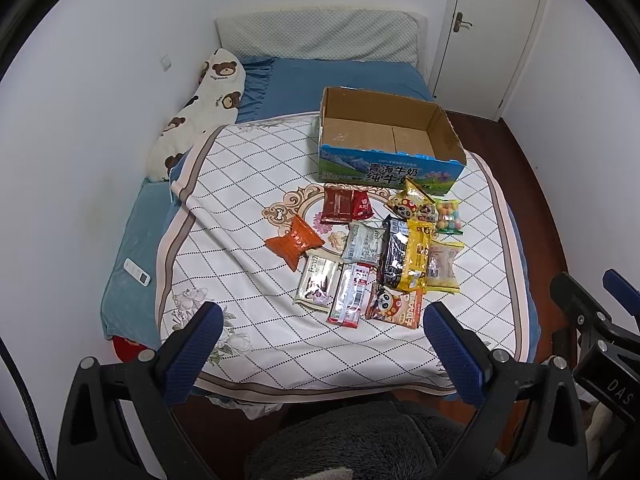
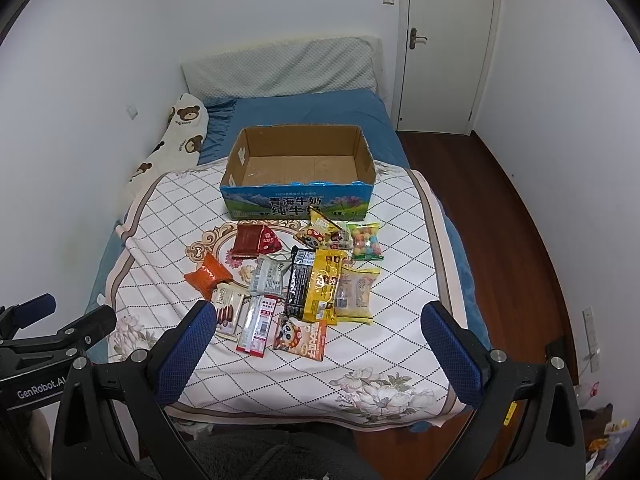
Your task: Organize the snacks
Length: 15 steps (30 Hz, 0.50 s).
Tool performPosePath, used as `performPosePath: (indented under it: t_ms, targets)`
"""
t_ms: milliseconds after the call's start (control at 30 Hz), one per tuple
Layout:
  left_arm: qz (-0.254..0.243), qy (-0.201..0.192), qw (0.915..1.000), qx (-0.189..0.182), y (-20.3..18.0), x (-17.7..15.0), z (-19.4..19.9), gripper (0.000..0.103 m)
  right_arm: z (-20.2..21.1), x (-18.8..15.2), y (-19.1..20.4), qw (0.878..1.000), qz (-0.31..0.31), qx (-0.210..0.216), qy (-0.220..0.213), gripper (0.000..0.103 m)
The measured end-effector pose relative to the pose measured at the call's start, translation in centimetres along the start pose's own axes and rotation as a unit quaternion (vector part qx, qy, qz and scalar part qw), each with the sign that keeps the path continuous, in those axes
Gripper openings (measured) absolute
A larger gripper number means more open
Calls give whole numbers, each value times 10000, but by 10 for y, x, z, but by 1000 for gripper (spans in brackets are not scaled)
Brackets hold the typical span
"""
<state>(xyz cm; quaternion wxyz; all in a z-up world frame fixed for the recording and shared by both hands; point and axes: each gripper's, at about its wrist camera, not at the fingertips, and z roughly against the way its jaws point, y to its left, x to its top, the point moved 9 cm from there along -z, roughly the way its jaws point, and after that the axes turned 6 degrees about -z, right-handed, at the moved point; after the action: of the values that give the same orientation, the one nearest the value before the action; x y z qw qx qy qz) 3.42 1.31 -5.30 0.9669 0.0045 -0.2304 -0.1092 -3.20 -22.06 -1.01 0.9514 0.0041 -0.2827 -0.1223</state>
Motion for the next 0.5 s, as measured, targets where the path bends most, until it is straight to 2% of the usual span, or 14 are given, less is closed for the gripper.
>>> performPosePath:
  t_ms: [367,500]
  targets:
    - [-3,-15,10000,0,3,4,0,103,-2,1,0,10000,-6,13,0,103]
    - [75,-9,9999,74,8,8,-10,103,-11,0,-3,9999,-82,0,74,103]
